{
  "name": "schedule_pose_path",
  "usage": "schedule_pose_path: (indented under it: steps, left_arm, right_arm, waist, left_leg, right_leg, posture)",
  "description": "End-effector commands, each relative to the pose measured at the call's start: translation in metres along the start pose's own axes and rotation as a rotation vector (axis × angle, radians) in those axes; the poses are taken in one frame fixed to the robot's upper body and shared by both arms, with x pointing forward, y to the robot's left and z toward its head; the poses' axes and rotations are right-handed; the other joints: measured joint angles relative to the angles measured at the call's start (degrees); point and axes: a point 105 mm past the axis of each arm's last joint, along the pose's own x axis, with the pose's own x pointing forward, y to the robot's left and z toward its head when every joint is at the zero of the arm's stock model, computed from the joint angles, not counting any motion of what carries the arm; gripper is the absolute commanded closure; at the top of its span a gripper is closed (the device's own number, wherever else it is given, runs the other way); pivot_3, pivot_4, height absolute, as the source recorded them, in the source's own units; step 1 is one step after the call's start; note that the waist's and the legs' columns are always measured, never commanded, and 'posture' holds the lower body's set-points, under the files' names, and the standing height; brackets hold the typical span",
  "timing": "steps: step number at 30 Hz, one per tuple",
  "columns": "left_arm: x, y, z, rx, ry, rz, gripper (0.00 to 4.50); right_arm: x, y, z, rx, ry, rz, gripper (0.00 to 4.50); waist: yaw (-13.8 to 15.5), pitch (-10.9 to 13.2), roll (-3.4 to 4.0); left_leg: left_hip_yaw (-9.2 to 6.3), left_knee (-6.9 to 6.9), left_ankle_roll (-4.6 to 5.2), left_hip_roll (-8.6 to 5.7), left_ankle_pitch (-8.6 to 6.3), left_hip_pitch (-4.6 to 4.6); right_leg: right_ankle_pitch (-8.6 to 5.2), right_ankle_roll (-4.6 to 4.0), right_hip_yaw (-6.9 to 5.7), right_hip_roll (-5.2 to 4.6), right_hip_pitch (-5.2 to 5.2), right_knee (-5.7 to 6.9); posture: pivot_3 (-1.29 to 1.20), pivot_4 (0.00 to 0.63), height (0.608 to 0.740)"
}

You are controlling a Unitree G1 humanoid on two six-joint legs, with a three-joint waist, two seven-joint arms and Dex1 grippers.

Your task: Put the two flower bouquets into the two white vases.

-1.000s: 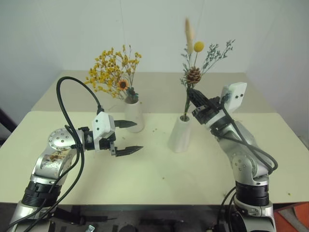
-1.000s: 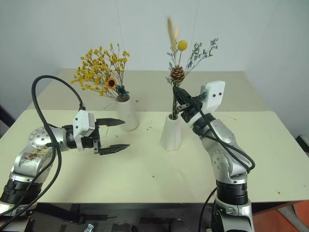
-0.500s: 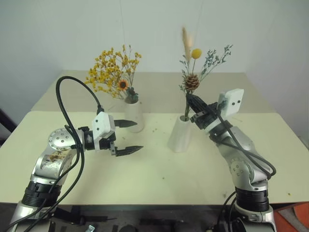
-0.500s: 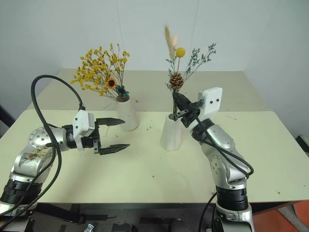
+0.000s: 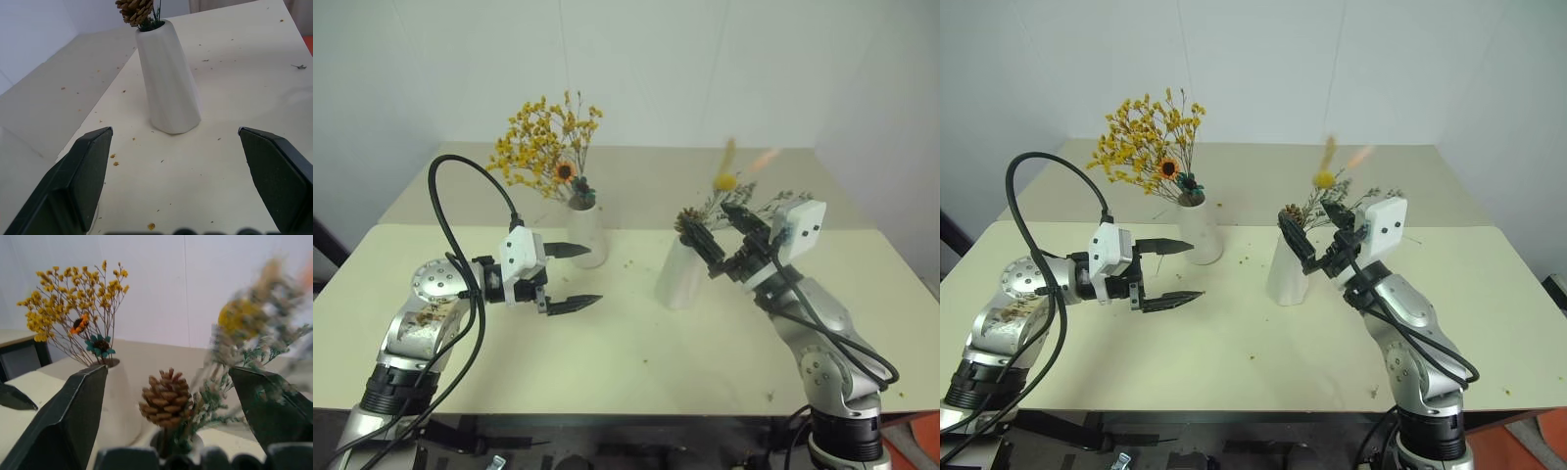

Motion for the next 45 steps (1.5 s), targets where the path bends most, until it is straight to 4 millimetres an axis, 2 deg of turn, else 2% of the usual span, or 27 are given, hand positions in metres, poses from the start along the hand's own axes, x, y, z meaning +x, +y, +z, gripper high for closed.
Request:
schedule_pose_path:
  steps: [1, 7, 12, 19, 22, 26, 45]
  left_arm:
    - [0.000, 0.004, 0.012, 0.061, -0.025, 0.002, 0.00]
    - [-0.005, 0.006, 0.013, 0.060, -0.027, 0.013, 0.00]
    - [-0.018, 0.008, 0.013, 0.050, -0.022, 0.046, 0.00]
    - [-0.050, 0.009, 0.008, 0.037, 0.045, 0.107, 0.00]
    - [-0.063, 0.008, 0.007, 0.033, 0.073, 0.129, 0.00]
    - [-0.071, 0.008, 0.010, 0.038, 0.082, 0.145, 0.00]
    - [-0.076, 0.005, 0.019, 0.029, 0.065, 0.152, 0.00]
  right_arm:
    - [-0.012, 0.010, 0.017, -0.040, -0.029, 0.097, 0.03]
    - [-0.042, 0.012, 0.018, -0.123, 0.080, 0.248, 0.03]
    - [-0.063, -0.001, 0.018, -0.185, 0.188, 0.304, 0.03]
    - [-0.090, -0.024, 0.009, -0.272, 0.393, 0.362, 0.03]
    - [-0.092, -0.034, 0.008, -0.303, 0.427, 0.335, 0.03]
    - [-0.094, -0.037, 0.004, -0.316, 0.451, 0.339, 0.03]
    - [-0.101, -0.034, 0.002, -0.319, 0.486, 0.394, 0.03]
  waist:
    - [0.0, 0.0, 0.00]
    - [0.1, 0.0, -0.02]
    - [0.0, 0.0, -0.02]
    - [0.1, 0.0, -0.03]
    - [0.0, 0.0, -0.03]
    - [0.1, 0.0, -0.04]
    - [0.3, 0.0, -0.04]
  left_leg:
    - [0.00, 0.00, 0.00, 0.00, 0.00, 0.00]
    - [0.00, 0.00, 0.00, -0.01, 0.00, 0.00]
    - [0.02, 0.00, 0.00, 0.01, 0.00, 0.05]
    - [0.02, 0.00, 0.00, 0.02, 0.00, 0.07]
    - [0.04, 0.01, 0.00, 0.03, 0.00, 0.08]
    - [0.05, 0.01, 0.00, 0.03, 0.00, 0.07]
    - [0.05, 0.01, 0.00, 0.02, 0.00, 0.07]
  right_leg:
    - [0.00, 0.00, 0.00, 0.00, 0.01, -0.01]
    - [-0.01, 0.02, -0.01, -0.02, 0.07, -0.06]
    - [-0.02, 0.03, 0.01, 0.02, 0.08, -0.04]
    - [-0.02, 0.04, 0.00, 0.00, 0.13, -0.06]
    - [-0.02, 0.04, 0.01, 0.00, 0.13, -0.06]
    - [-0.03, 0.05, 0.01, 0.00, 0.12, -0.06]
    - [-0.03, 0.04, 0.00, 0.00, 0.13, -0.06]
  posture:
    - [0.00, 0.150, 0.740]
    - [0.00, 0.150, 0.740]
    - [0.00, 0.150, 0.740]
    - [0.00, 0.150, 0.740]
    - [0.00, 0.150, 0.740]
    - [0.00, 0.150, 0.740]
    - [0.00, 0.150, 0.740]
